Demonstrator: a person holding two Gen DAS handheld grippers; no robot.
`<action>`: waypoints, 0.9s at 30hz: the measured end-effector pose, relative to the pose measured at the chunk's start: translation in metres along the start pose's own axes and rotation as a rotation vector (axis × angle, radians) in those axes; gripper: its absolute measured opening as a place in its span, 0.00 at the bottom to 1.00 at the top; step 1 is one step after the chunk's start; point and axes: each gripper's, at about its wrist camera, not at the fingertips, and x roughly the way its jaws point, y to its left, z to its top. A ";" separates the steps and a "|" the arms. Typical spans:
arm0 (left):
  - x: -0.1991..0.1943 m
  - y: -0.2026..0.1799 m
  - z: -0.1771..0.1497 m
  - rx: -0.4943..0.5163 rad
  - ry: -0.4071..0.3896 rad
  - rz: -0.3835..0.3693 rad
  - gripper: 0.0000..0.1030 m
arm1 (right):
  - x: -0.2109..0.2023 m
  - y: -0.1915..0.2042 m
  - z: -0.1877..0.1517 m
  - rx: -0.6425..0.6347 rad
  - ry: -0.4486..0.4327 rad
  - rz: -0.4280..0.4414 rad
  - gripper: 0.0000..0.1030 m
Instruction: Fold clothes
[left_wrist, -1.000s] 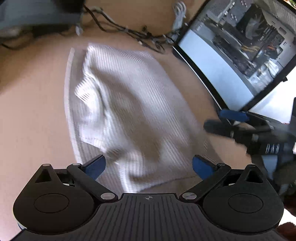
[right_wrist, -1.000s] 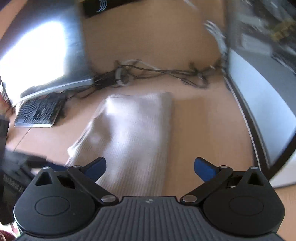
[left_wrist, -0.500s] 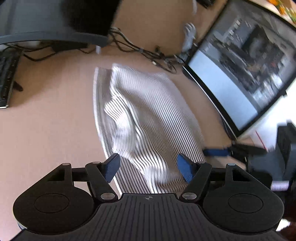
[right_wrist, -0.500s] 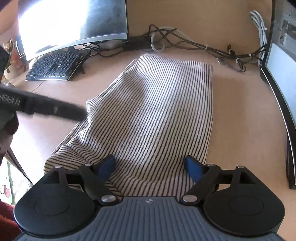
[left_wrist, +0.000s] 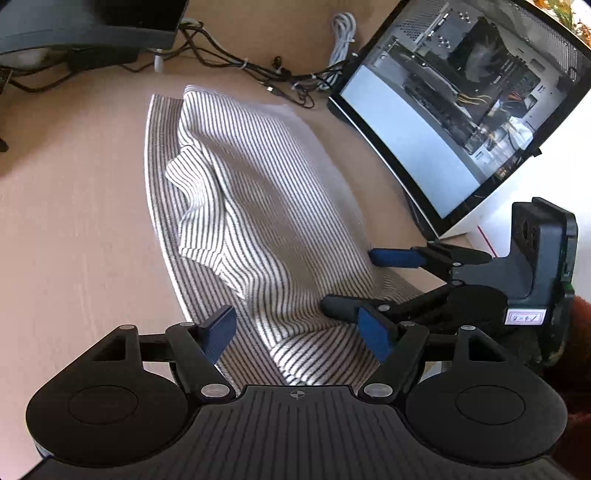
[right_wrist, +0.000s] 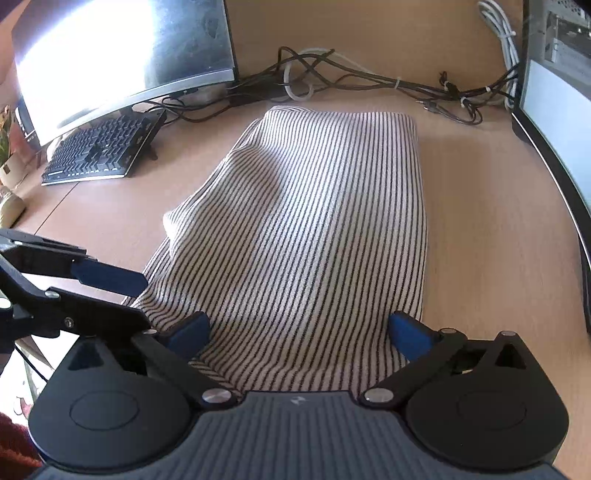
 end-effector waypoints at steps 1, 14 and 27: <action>0.000 0.001 0.000 -0.004 -0.001 0.004 0.78 | 0.001 -0.001 0.001 0.011 0.003 -0.001 1.00; -0.013 0.007 0.005 0.059 -0.020 0.119 0.92 | -0.039 0.027 0.005 -0.265 -0.020 -0.027 0.83; -0.027 0.012 0.008 0.043 -0.034 0.213 0.92 | -0.064 0.063 -0.039 -0.423 0.098 0.061 0.75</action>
